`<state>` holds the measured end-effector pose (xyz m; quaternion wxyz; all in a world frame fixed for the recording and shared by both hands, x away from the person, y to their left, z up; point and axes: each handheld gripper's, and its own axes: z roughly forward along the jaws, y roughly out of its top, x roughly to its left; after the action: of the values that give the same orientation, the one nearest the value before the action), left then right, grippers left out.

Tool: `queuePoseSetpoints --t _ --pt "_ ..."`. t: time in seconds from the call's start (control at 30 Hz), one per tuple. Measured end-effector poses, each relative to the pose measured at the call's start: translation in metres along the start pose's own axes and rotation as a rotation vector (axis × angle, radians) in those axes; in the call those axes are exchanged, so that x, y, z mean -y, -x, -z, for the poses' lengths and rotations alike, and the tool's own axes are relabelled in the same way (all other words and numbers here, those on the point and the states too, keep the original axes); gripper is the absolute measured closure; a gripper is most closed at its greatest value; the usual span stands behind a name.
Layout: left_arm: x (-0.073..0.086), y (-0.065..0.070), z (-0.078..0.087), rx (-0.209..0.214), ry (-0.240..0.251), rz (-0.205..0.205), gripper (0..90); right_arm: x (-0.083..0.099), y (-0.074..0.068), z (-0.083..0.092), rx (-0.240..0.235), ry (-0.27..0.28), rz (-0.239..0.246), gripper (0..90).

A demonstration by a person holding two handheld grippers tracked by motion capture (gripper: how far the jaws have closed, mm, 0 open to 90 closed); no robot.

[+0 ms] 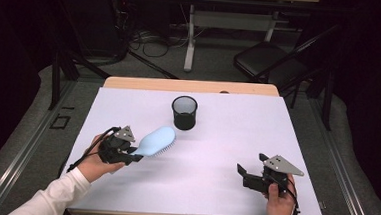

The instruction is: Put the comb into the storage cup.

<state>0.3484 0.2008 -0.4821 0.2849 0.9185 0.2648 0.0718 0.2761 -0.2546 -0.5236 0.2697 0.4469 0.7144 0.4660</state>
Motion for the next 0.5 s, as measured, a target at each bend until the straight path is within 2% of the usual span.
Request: queuePoseSetpoints --t 0.5 --pt "-0.014 -0.002 0.015 -0.036 0.061 0.006 69.8 0.000 0.000 0.000 0.000 -0.001 -0.004 12.3"
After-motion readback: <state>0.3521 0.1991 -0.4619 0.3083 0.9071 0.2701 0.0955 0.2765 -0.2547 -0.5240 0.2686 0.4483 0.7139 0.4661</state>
